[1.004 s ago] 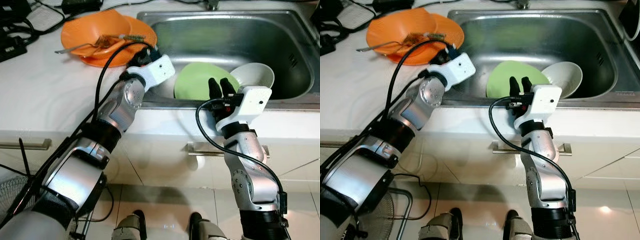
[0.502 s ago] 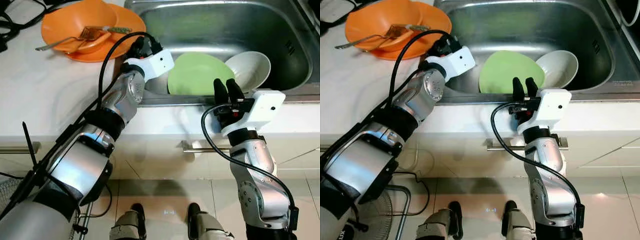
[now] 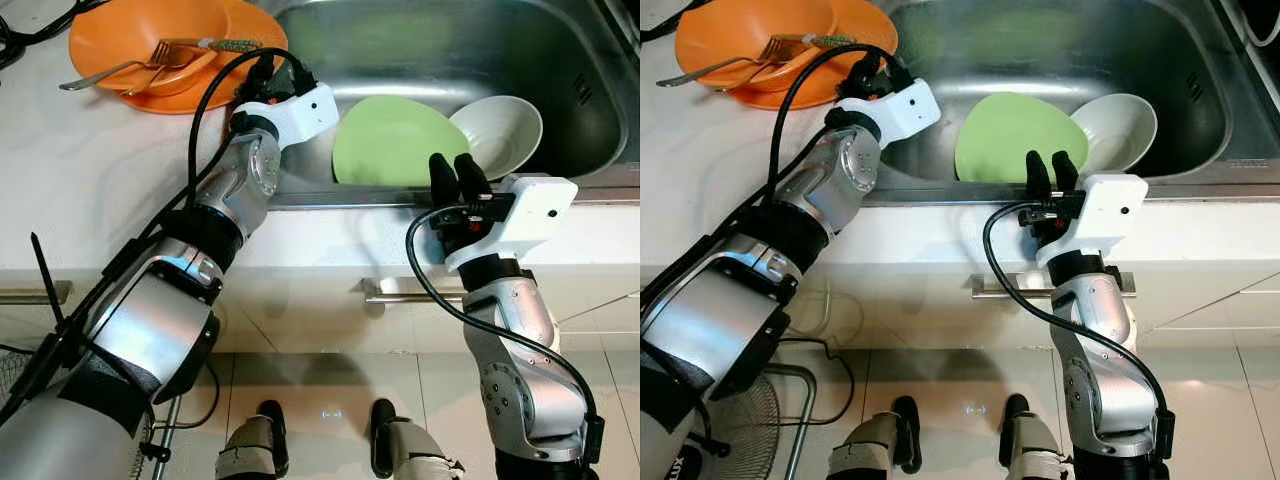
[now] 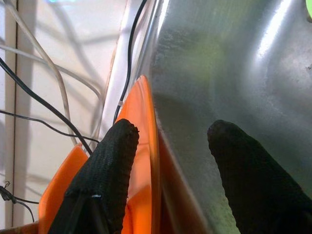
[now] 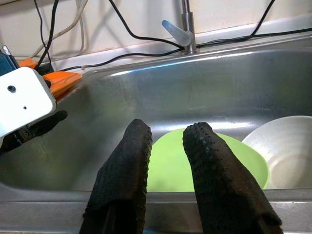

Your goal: Kitchen organization

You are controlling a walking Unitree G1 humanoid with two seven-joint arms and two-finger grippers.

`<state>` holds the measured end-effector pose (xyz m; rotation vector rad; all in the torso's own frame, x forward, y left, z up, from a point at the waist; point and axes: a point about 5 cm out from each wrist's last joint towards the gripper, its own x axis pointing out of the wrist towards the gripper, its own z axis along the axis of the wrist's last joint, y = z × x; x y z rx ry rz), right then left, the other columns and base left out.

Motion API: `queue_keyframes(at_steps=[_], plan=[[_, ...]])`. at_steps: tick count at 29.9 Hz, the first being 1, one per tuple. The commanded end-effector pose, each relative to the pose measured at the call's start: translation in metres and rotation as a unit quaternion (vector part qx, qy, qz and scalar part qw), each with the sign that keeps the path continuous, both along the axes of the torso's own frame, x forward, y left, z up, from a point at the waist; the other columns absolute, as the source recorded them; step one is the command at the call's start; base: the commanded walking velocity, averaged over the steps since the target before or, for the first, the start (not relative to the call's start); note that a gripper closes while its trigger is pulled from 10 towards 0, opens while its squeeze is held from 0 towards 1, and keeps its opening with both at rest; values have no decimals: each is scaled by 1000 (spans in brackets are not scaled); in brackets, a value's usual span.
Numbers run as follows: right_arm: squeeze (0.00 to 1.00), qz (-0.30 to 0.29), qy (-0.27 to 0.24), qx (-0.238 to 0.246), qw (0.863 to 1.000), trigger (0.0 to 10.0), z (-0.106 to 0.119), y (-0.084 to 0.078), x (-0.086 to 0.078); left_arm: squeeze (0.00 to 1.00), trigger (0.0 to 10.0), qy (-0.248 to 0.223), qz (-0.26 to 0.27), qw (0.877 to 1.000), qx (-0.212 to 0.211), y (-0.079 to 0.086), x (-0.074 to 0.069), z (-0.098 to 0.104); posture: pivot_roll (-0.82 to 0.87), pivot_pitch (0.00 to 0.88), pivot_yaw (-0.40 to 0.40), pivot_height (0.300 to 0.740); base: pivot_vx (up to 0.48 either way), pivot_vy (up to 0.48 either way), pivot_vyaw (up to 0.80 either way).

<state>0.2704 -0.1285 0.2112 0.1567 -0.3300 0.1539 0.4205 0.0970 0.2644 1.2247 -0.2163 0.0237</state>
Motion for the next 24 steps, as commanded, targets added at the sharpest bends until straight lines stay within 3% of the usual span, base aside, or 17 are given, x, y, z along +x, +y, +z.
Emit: queue_keyframes(at_steps=[1,4,5,7,8,9,10,24], plan=[[0,-19,84,-1,996,10000,-32,-9,3,0,10000,-12,8,1000,10,2,1,7,-61,336,63,740,0,0,0],[0,-19,84,-1,996,10000,-32,-9,4,0,10000,-4,17,1000,19,6,2,3,-64,328,64,740,0,0,0],[0,-19,83,-1,996,10000,-32,-9,4,0,9373,-2,22,1000,22,9,3,2,-64,327,64,740,0,0,0],[0,-20,83,-1,996,10000,-32,-9,4,0,9373,-2,24,999,22,9,3,3,-64,327,64,740,0,0,0],[0,-20,83,-1,996,10000,-32,-10,4,0,3804,-4,27,999,24,11,3,5,-66,325,65,740,0,0,0],[0,-20,83,-1,996,10000,-32,-10,4,0,3804,-4,27,999,24,11,3,5,-66,325,65,740,0,0,0],[0,-21,83,-1,996,10000,-32,-10,4,0,0,-7,29,999,25,11,4,7,-63,326,63,740,0,0,0],[0,-20,84,-4,996,10000,-32,-11,7,0,0,-18,45,998,29,20,6,18,-62,323,56,740,0,0,0]])
